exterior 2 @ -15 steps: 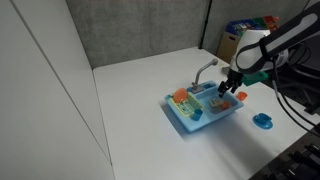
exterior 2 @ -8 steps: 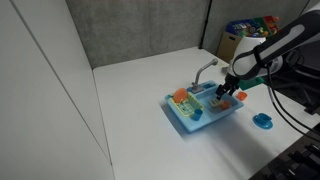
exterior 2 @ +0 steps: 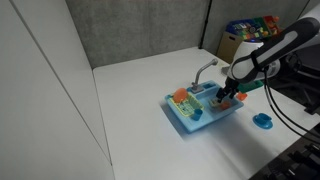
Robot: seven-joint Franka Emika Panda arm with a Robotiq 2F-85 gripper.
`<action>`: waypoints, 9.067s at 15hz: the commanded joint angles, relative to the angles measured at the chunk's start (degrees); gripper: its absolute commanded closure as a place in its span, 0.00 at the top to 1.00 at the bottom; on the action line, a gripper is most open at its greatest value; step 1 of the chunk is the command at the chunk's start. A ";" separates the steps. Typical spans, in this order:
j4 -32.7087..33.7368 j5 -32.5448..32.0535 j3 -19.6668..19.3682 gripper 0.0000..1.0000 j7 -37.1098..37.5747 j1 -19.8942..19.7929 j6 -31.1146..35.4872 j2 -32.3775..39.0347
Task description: Remove the orange cup from the sink and put it on the countertop next to blue cup
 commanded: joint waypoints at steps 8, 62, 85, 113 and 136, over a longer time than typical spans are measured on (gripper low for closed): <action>0.46 0.14 1.24 1.00 -0.13 -0.77 2.99 2.54; -6.87 -2.75 5.04 0.17 -17.16 -0.97 -6.71 -14.70; -8.22 -6.80 8.69 0.17 -39.12 -0.68 -5.96 -15.02; -11.85 -6.67 12.20 0.17 -57.45 0.89 -1.04 -14.23; -11.62 -9.57 12.68 0.17 -57.40 2.12 4.04 -11.02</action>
